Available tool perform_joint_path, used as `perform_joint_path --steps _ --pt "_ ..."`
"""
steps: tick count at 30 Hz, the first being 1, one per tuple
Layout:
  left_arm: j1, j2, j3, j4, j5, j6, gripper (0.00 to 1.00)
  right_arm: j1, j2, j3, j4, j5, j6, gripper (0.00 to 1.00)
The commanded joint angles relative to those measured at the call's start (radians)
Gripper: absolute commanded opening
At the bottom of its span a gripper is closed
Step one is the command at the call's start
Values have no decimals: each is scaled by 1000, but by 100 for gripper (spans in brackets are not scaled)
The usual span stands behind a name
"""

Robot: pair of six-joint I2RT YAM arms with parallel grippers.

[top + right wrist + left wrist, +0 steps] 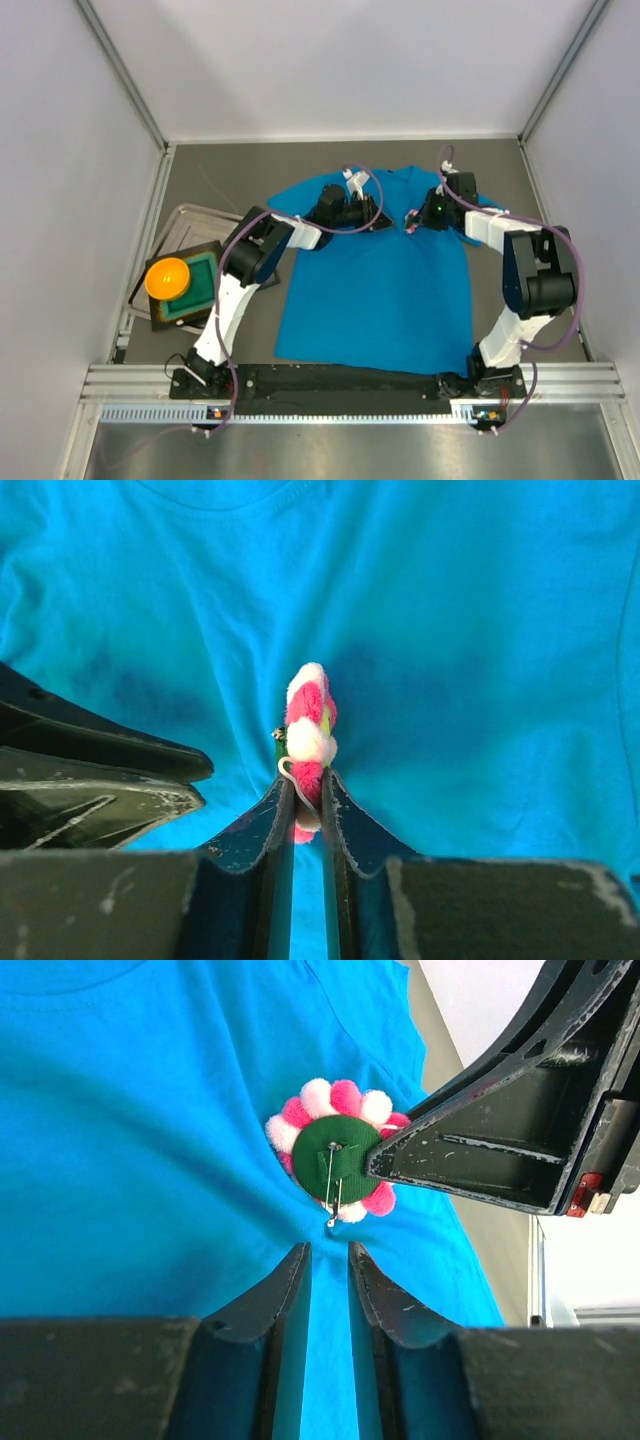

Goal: Remove the brooch from the garment

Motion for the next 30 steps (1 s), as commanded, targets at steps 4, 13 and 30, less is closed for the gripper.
perform_joint_path --steps 4,13,30 --pt "-21 51 89 90 30 -38 27 -75 23 -33 67 -135 25 0" --pt "-40 90 153 65 18 -48 25 -103 31 -65 76 -83 59 3" --pt "-83 160 203 4 -8 -88 2 -118 19 -122 126 -105 137 14"
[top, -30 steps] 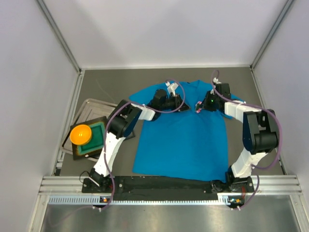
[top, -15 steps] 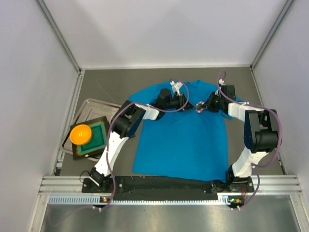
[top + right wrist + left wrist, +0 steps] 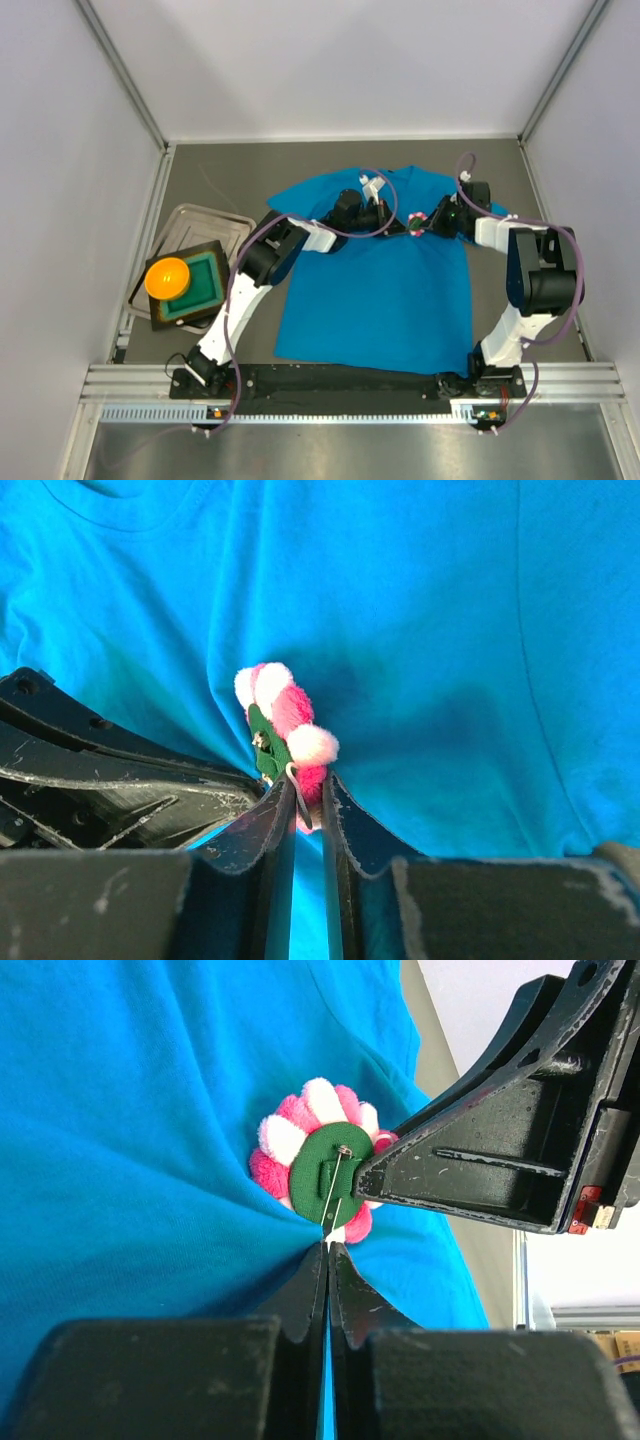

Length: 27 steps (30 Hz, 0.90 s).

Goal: Remove the brooch from the garment

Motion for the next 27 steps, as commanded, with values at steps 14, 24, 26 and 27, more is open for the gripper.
perform_joint_path --steps 14,24,26,27 --pt "-28 7 41 14 -13 5 1 -12 -15 -59 75 5 36 20" --pt "-24 -104 -17 -44 -20 107 16 -11 -63 -73 80 43 23 41" --pt "-18 -131 -39 -63 -24 137 17 -11 -61 -75 93 29 34 43" --pt "-16 -139 -45 -69 -26 146 18 -11 -61 -79 103 26 43 44"
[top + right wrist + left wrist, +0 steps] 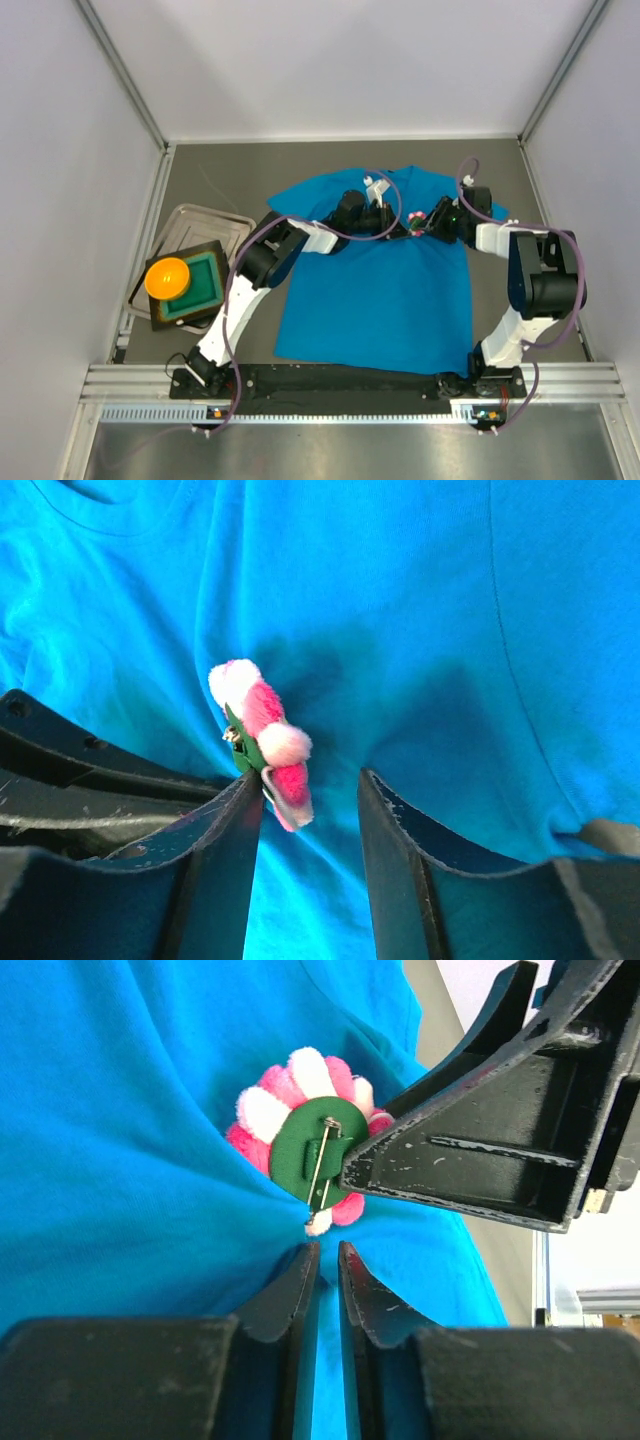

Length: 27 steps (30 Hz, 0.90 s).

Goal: Remove the brooch from the garment

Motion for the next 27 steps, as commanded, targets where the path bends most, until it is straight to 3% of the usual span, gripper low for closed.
perform_joint_path --steps 1,11,27 --pt "8 -114 -38 -22 -12 85 19 -4 -39 -14 37 18 10 44" --pt "27 -122 -58 9 -15 71 19 -4 -62 -46 112 -25 23 51" --pt "39 -123 -69 11 -25 70 23 21 -16 -9 117 -13 19 51"
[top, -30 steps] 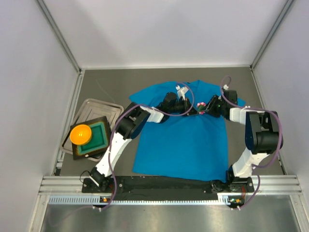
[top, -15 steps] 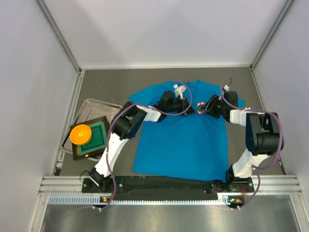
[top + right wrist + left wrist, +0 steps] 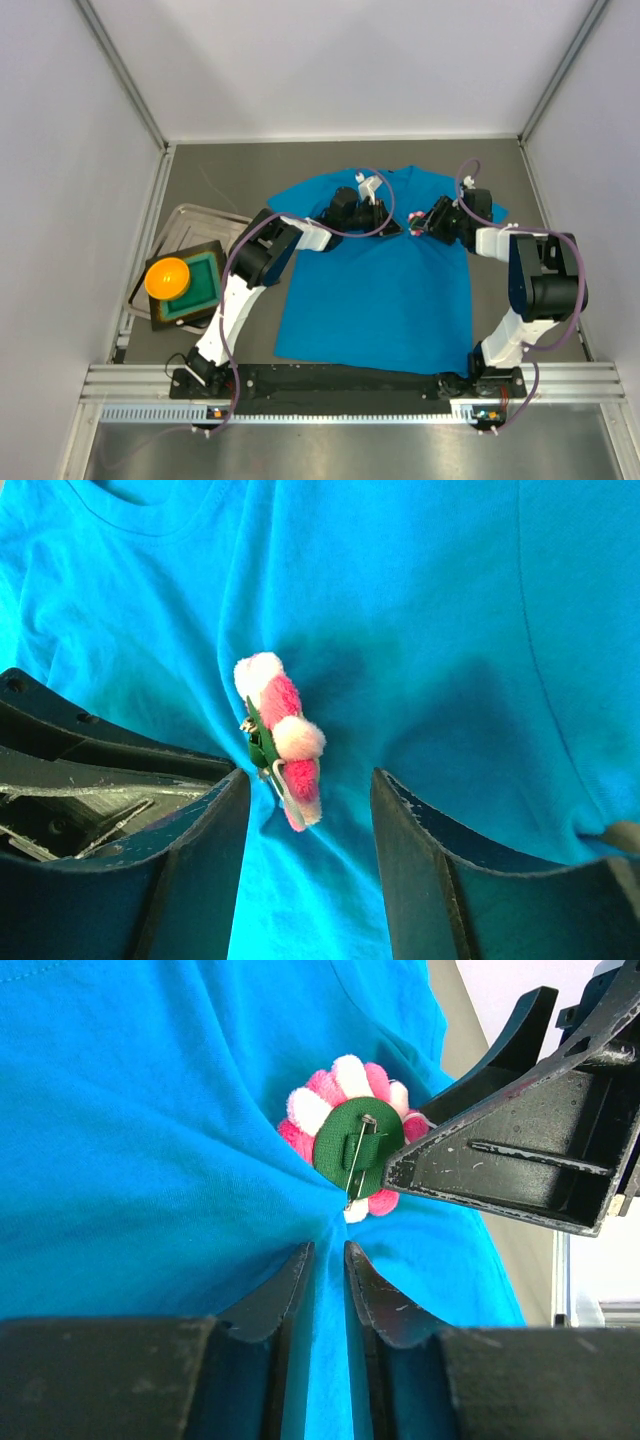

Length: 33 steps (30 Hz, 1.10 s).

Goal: Remove the brooch from the garment

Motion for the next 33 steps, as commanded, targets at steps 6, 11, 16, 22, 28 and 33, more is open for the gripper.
perform_joint_path --steps 6,11,16,22,28,33 --pt "4 -73 -14 34 -12 23 25 26 2 45 23 17 -13 51" --pt "4 -73 -14 33 -12 24 25 33 5 53 -11 45 -25 51" --pt "4 -79 -21 30 -15 29 25 36 17 62 -17 57 -30 44" --pt "4 -85 -24 26 -19 35 26 35 20 68 -26 62 -31 36" --pt "4 -84 -22 26 -19 35 26 35 -21 36 24 23 -11 49" --pt "3 -75 -19 30 -16 29 26 36 -12 32 56 11 13 50"
